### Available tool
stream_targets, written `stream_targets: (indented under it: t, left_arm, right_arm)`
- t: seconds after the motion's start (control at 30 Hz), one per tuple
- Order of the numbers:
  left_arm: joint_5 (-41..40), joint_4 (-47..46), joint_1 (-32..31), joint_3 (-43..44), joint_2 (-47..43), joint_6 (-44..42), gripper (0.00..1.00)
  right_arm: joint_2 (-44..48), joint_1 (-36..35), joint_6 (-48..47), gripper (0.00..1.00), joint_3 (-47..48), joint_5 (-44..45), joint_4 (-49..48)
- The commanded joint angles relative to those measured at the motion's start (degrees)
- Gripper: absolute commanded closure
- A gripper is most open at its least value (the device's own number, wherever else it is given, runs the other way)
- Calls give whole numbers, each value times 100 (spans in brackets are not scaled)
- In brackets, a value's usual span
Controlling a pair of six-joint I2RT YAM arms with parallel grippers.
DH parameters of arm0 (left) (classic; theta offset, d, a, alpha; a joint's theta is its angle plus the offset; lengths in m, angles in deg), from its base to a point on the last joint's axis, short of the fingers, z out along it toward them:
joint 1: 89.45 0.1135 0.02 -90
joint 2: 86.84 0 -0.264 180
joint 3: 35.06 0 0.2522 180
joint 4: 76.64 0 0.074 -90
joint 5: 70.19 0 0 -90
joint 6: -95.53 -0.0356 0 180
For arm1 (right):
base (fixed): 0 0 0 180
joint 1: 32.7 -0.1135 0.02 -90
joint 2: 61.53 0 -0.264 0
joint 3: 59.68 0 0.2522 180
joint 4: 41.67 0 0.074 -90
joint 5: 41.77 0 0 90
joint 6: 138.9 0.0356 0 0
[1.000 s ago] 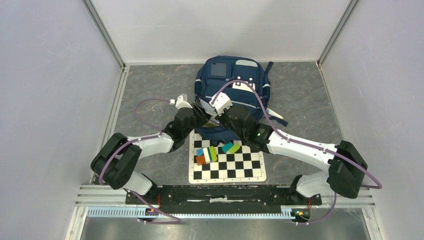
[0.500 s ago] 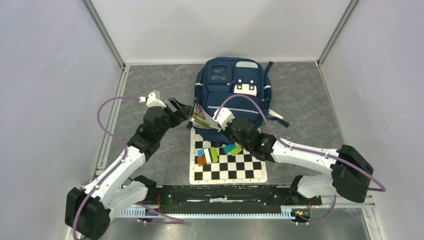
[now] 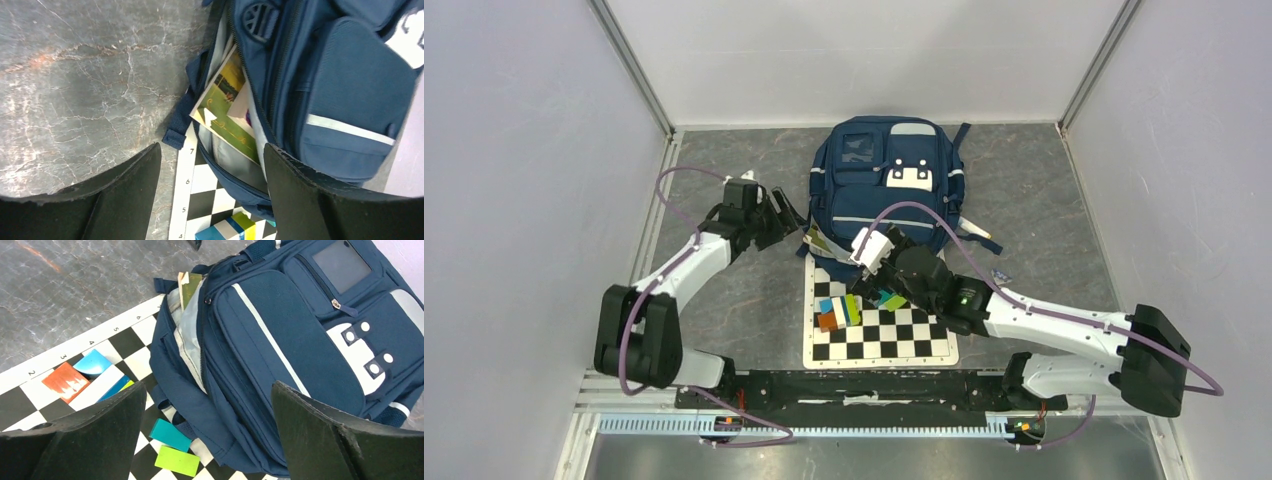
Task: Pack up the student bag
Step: Place the book in the student bag, then adjust the student bag at the center of the board.
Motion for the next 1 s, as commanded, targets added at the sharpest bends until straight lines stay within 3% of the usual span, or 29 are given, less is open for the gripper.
stream_targets:
  t: [0.0,0.17,0.33,0.67,0.77,0.9,0.97]
  left_arm:
    - [527,159,40,289,553,-340,22]
    - [788,-301,40,-192,673,-45,30]
    - [1166,-946,40,-654,871,324,32]
    - [1711,-1958,1,-773,1674,870,40]
    - [1948,-2257,-21,-777,1816,1048,57]
    - [1961,-2288,-21,-764,1632,1178,92]
    - [1860,-2174,-13,-695,1362,1202,98]
  right_arm:
    - [61,196,99,2,216,422,232]
    - [110,758,563,2,52,143,323]
    - [203,862,640,2,-81,212,300]
    - [347,865,661,2,-203,233,313]
    - [378,865,652,2,-240,290,317]
    - [361,865,606,2,-277,464,317]
    - [285,868,680,2,-297,793,366]
